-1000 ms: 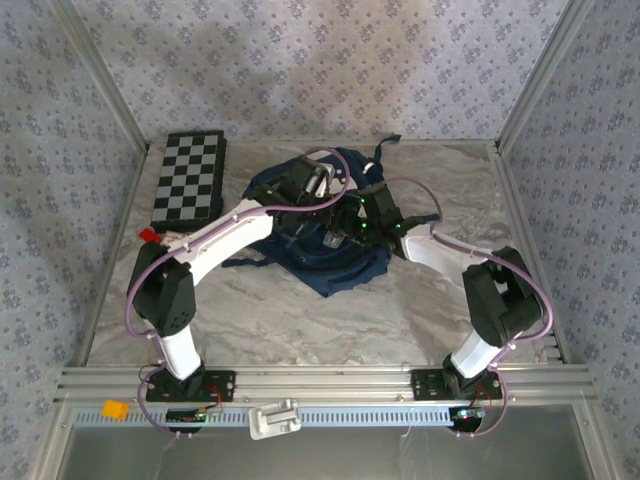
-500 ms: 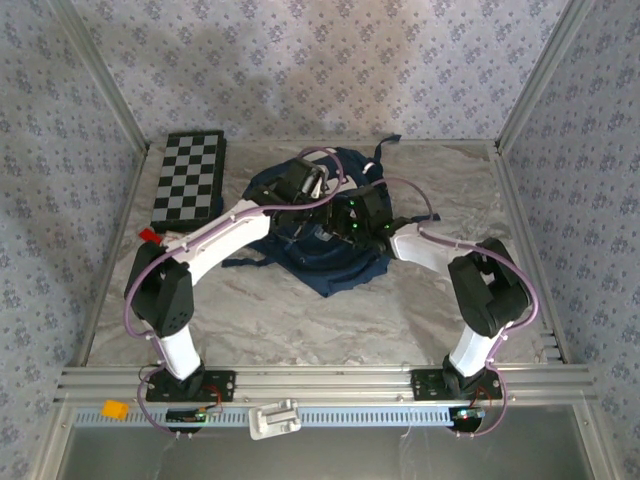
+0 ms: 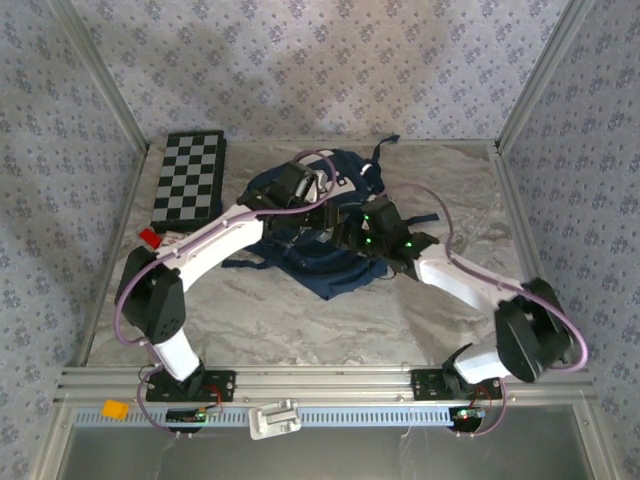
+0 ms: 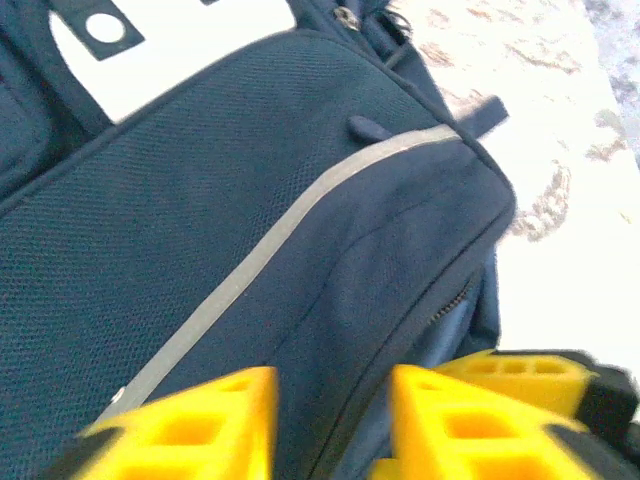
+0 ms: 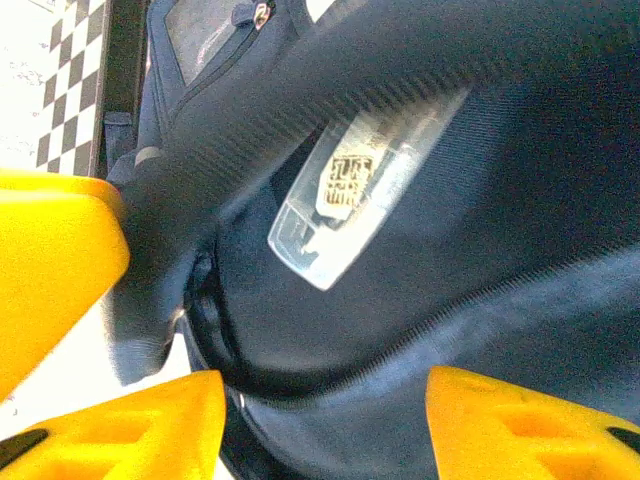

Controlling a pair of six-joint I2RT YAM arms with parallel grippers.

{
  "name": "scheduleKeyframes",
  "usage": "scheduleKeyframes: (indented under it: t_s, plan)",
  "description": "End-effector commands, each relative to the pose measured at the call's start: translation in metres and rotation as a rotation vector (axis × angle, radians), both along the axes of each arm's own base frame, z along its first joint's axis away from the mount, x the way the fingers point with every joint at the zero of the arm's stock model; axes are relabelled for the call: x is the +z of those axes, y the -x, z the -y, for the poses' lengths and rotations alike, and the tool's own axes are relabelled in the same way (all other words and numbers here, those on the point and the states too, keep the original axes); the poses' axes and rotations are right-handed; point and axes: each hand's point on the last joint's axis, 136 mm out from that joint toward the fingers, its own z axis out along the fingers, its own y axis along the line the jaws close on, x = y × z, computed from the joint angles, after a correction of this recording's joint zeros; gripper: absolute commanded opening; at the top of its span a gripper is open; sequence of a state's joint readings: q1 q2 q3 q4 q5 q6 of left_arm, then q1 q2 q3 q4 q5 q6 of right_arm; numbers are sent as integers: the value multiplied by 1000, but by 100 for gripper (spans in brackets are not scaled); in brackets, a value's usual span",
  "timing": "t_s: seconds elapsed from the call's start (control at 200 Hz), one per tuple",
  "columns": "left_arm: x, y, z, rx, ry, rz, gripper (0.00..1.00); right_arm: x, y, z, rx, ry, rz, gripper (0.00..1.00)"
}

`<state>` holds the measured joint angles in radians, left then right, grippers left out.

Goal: Pack the student bag

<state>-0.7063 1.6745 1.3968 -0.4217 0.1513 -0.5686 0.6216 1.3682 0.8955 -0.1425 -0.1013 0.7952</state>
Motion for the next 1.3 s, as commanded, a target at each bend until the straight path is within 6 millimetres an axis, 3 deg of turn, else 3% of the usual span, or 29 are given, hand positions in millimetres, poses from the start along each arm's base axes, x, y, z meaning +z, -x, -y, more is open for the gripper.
scheduleKeyframes:
  t_s: [0.0,0.07,0.145,0.26,0.35,0.5,0.645,0.875,1.129,1.299]
  plan:
    - [40,13,-8,-9,122,32,50,-17,28,35,-29,130,-61,59]
    - [38,12,-29,54,145,27,57,-19,38,41,-29,150,-93,61]
    - [24,5,-56,148,155,-16,60,-22,43,39,-21,143,-120,62]
    - [-4,-11,-89,266,177,-99,61,-20,44,18,15,81,-121,64]
    - [-23,-25,-103,340,225,-155,61,-23,40,2,45,58,-124,65]
    - [-50,-45,-109,397,233,-209,59,-30,34,-7,50,62,-141,65]
    - [-74,-56,-105,406,210,-250,54,-32,30,-10,53,59,-136,65]
    - [-87,-61,-91,384,210,-285,40,-36,20,1,37,92,-135,64]
    - [-83,-33,-53,310,256,-351,12,-28,-6,32,9,130,-126,65]
    - [-69,-2,-24,300,274,-365,6,-21,-32,72,-89,236,-147,71]
